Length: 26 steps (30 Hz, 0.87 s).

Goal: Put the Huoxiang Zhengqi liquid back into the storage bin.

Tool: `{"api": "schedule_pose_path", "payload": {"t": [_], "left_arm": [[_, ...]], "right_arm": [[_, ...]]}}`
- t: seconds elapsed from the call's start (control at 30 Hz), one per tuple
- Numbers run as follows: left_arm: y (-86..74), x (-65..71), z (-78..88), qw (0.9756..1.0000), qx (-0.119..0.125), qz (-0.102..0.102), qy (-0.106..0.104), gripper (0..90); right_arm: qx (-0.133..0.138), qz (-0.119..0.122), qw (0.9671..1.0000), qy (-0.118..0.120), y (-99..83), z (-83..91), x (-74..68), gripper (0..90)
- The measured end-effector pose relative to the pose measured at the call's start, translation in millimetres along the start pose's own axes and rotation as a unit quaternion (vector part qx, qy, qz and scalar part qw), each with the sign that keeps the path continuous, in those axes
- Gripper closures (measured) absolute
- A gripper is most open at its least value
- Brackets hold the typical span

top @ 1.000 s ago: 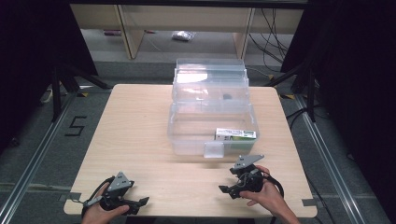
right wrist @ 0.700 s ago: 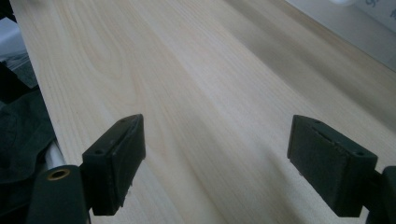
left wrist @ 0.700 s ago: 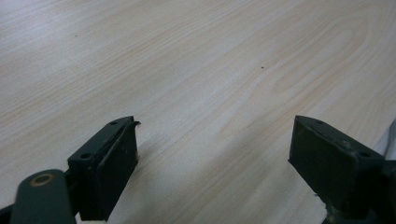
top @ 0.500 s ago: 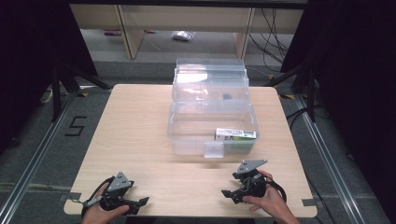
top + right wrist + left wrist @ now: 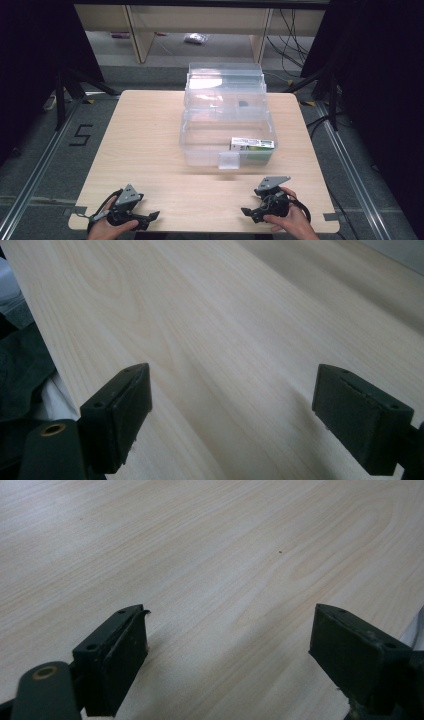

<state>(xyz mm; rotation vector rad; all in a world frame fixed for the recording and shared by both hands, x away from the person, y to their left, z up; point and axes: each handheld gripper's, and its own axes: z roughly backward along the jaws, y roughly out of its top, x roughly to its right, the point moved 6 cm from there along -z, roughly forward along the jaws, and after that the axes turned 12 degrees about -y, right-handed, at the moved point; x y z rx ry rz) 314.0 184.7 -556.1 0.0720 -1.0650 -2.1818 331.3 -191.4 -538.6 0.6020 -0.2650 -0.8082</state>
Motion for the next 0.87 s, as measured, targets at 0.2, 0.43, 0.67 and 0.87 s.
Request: {"api": "schedule_pose_path", "payload": {"t": [0.2, 0.43, 0.67, 0.87], "left_arm": [[-0.1, -0.3, 0.6, 1.0, -0.001, 0.001, 0.002, 14.9], [-0.4, -0.3, 0.7, 1.0, -0.003, -0.003, -0.004, 14.9], [0.9, 1.6, -1.1, 0.9999, 0.01, 0.007, -0.002, 14.9], [-0.4, -0.2, 1.2, 1.0, -0.007, -0.004, -0.002, 14.9]], "right_arm": [[0.016, 0.026, 0.9994, -0.016, -3.9, 2.9, 6.9, 17.1], [-0.002, 0.014, 0.9997, -0.02, -10.8, 6.7, 7.6, 17.1], [0.006, 0.033, 0.9989, -0.033, -11.1, 4.9, 8.4, 17.1], [-0.002, 0.031, 0.9992, -0.024, -11.9, 5.3, 6.7, 17.1]]}}
